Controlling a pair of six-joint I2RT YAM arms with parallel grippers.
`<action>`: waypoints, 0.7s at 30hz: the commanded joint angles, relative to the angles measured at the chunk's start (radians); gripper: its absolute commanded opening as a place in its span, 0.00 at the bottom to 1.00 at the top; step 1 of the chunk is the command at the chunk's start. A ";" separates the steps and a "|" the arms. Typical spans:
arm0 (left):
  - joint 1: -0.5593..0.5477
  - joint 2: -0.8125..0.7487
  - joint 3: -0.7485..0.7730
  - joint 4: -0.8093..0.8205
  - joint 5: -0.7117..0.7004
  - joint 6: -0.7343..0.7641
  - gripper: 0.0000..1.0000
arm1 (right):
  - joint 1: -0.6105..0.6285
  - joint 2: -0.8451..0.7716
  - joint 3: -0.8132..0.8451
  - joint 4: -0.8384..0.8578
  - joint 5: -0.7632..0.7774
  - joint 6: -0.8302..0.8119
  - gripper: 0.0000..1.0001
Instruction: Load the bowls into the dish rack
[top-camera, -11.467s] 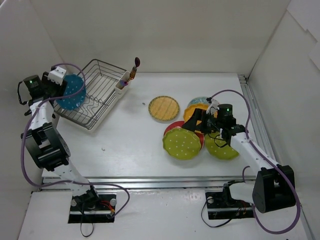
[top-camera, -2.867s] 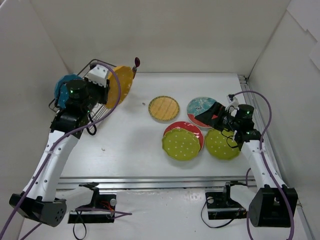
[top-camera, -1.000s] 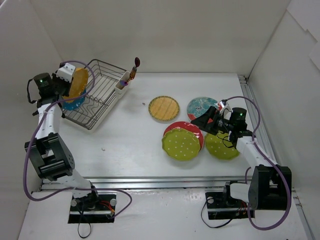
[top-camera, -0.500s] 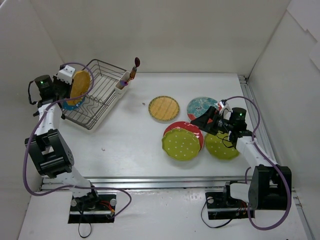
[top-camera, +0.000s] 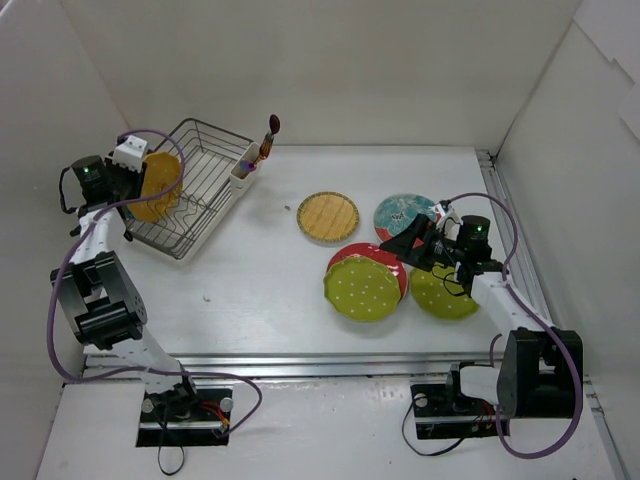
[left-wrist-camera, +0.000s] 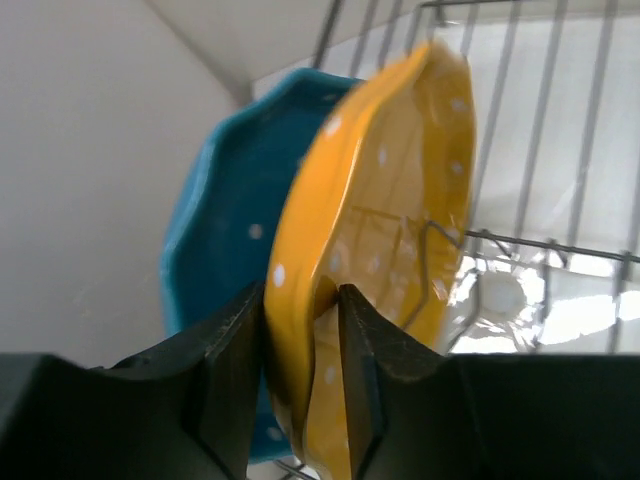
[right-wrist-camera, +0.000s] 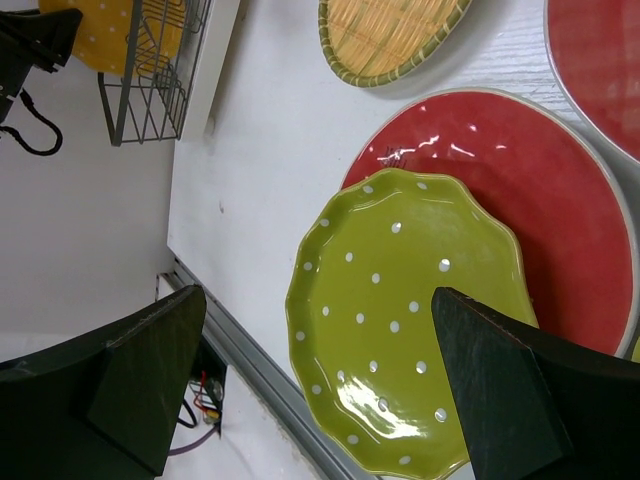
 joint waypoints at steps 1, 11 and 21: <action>0.026 -0.031 0.033 0.187 -0.074 0.001 0.31 | 0.010 -0.006 0.017 0.037 0.001 -0.018 0.93; 0.035 -0.070 0.002 0.222 -0.074 -0.092 0.53 | 0.020 -0.011 0.028 0.008 0.010 -0.038 0.93; 0.025 -0.187 0.063 0.187 0.006 -0.289 0.72 | 0.052 -0.083 0.046 -0.126 0.112 -0.093 0.93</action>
